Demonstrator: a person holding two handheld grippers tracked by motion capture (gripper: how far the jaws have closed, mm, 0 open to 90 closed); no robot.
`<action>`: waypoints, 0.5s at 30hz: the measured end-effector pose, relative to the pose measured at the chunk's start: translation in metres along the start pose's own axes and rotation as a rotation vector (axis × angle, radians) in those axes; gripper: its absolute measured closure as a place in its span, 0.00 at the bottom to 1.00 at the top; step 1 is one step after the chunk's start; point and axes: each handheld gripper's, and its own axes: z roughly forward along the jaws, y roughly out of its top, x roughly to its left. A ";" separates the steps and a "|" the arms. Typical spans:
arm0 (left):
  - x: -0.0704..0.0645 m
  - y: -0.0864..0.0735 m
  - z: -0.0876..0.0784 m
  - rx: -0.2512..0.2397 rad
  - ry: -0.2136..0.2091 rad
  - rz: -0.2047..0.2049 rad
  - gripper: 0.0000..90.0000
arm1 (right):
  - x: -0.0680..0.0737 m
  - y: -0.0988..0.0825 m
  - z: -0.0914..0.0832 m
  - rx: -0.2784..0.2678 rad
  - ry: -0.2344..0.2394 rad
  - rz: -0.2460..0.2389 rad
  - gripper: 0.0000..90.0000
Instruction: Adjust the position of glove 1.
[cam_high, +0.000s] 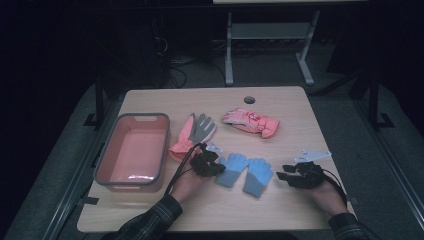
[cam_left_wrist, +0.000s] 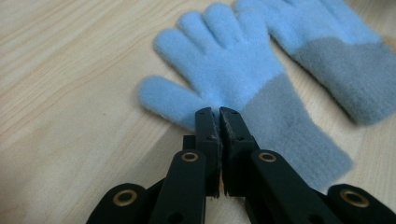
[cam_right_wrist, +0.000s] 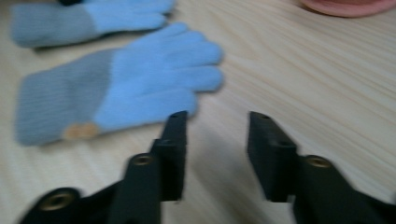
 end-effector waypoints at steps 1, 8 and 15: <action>0.001 0.000 -0.001 0.000 -0.002 0.002 0.97 | 0.002 0.001 0.000 0.000 0.024 -0.007 0.83; 0.003 0.003 -0.006 -0.052 -0.030 -0.033 0.98 | 0.020 0.008 0.008 0.010 0.135 -0.049 1.00; 0.008 0.006 -0.016 -0.081 -0.021 -0.030 0.98 | 0.030 0.015 0.023 0.042 0.151 -0.086 1.00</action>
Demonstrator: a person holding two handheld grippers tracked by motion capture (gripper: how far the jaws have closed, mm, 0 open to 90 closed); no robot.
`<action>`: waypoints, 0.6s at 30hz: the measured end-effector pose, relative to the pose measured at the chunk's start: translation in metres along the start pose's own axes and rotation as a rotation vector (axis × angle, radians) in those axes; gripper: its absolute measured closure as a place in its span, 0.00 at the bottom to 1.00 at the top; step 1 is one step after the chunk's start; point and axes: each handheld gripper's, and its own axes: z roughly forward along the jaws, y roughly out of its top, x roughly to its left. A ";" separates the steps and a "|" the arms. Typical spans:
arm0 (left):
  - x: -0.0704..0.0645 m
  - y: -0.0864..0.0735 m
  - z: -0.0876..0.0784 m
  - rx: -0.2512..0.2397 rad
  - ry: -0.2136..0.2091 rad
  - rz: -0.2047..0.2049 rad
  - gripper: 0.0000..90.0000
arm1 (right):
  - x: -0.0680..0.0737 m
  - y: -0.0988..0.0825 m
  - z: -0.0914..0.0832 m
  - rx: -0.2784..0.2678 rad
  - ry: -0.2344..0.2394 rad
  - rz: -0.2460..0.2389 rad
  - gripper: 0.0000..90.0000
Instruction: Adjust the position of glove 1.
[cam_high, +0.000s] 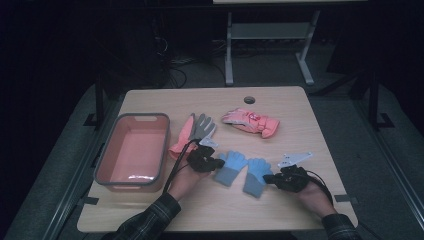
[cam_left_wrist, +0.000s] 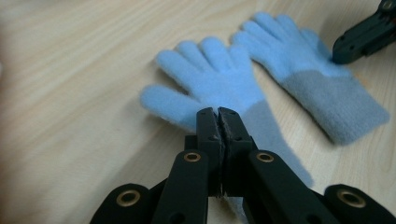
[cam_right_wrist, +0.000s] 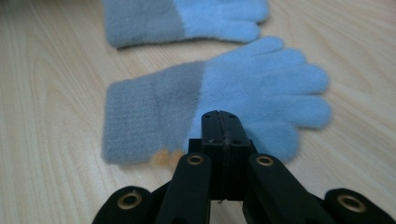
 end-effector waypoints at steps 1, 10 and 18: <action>0.000 0.000 -0.001 -0.013 0.003 -0.014 0.98 | 0.000 0.000 0.001 0.004 -0.001 0.001 1.00; -0.003 0.003 0.002 -0.031 -0.011 -0.017 0.98 | 0.002 0.004 0.006 0.007 0.007 -0.001 1.00; -0.011 0.006 -0.001 -0.044 -0.063 -0.006 0.98 | 0.008 0.012 0.015 0.014 0.014 -0.014 1.00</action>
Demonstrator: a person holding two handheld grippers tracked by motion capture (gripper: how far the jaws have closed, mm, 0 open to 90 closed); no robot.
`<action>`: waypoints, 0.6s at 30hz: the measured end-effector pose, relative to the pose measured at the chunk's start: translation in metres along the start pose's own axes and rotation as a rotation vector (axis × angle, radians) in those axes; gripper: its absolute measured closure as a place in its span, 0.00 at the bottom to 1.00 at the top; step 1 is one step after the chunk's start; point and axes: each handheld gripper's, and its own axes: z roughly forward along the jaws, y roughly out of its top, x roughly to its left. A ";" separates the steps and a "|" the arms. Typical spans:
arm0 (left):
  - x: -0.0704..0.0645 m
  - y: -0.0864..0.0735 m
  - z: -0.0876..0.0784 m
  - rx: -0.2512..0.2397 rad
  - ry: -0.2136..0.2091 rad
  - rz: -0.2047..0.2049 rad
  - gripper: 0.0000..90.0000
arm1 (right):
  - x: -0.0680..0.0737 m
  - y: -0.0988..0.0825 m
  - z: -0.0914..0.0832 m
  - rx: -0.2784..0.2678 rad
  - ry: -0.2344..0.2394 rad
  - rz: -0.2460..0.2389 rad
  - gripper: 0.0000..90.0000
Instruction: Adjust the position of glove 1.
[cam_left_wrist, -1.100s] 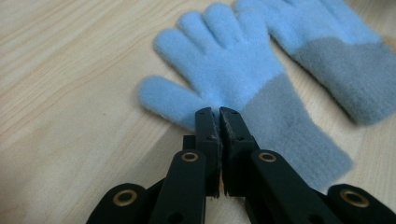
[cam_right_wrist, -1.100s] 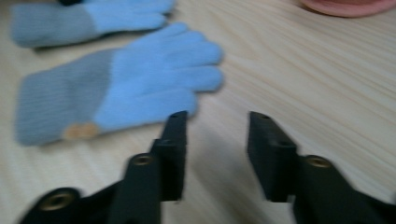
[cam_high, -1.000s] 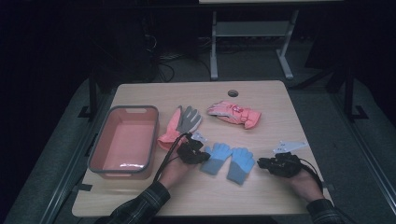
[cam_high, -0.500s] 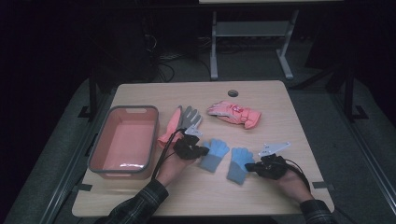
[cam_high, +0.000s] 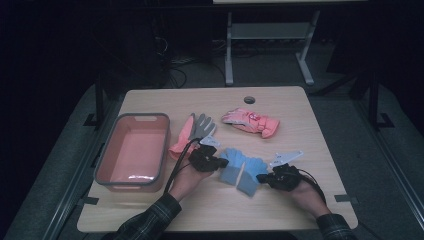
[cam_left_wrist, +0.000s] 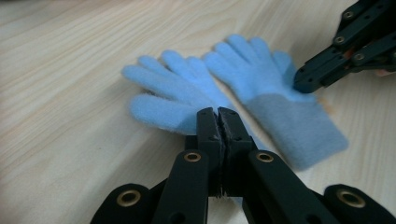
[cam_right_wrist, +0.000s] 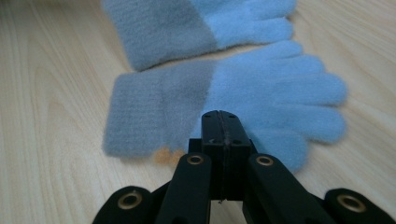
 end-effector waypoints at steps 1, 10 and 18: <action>0.000 0.001 -0.001 -0.004 -0.010 0.001 0.98 | 0.000 0.001 0.001 -0.003 0.001 -0.005 1.00; -0.006 0.009 -0.002 -0.019 -0.052 0.029 0.98 | 0.003 0.007 0.007 0.009 0.004 0.000 1.00; -0.015 0.014 0.002 -0.028 -0.095 0.053 0.98 | 0.004 0.012 0.012 0.019 0.007 0.008 1.00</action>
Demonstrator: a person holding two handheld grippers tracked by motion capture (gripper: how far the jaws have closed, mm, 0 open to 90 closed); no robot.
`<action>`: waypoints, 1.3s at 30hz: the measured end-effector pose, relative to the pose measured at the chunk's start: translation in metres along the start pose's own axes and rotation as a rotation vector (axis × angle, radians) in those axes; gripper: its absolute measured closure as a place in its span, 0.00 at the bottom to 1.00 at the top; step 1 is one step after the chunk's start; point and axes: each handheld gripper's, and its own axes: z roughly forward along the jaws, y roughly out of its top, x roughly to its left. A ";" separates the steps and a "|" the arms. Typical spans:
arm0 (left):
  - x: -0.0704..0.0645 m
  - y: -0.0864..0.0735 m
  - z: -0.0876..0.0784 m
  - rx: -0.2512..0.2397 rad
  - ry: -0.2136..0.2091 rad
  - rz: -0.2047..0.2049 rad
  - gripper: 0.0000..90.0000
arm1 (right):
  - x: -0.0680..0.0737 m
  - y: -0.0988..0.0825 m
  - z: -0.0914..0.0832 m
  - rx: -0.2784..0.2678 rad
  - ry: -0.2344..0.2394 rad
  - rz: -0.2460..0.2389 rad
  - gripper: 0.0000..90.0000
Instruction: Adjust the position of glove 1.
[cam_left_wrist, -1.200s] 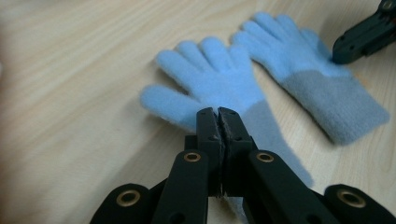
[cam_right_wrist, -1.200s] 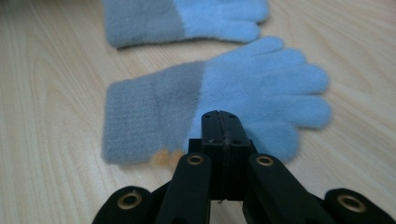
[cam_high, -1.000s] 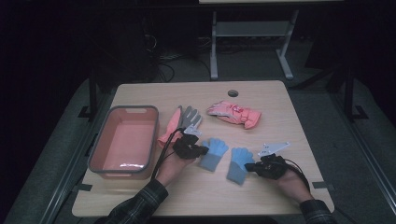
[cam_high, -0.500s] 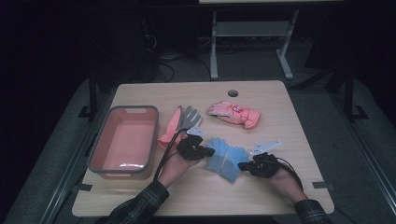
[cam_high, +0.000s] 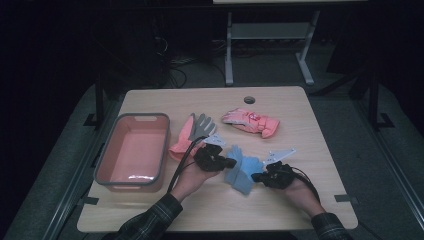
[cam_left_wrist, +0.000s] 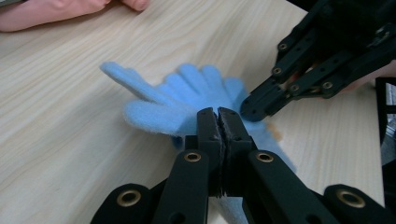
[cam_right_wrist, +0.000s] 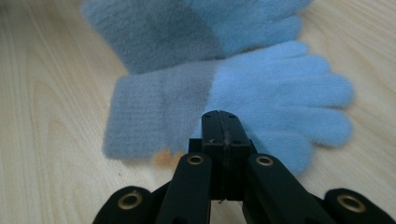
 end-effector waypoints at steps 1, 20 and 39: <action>-0.001 0.001 0.001 0.003 -0.008 0.003 0.98 | 0.000 0.001 0.001 -0.001 -0.003 -0.004 1.00; -0.018 0.003 0.030 0.055 -0.057 0.004 0.98 | 0.007 0.012 0.012 0.011 -0.005 -0.010 1.00; -0.002 -0.012 0.005 0.068 0.102 0.027 0.99 | 0.002 -0.008 -0.017 -0.013 -0.004 0.018 1.00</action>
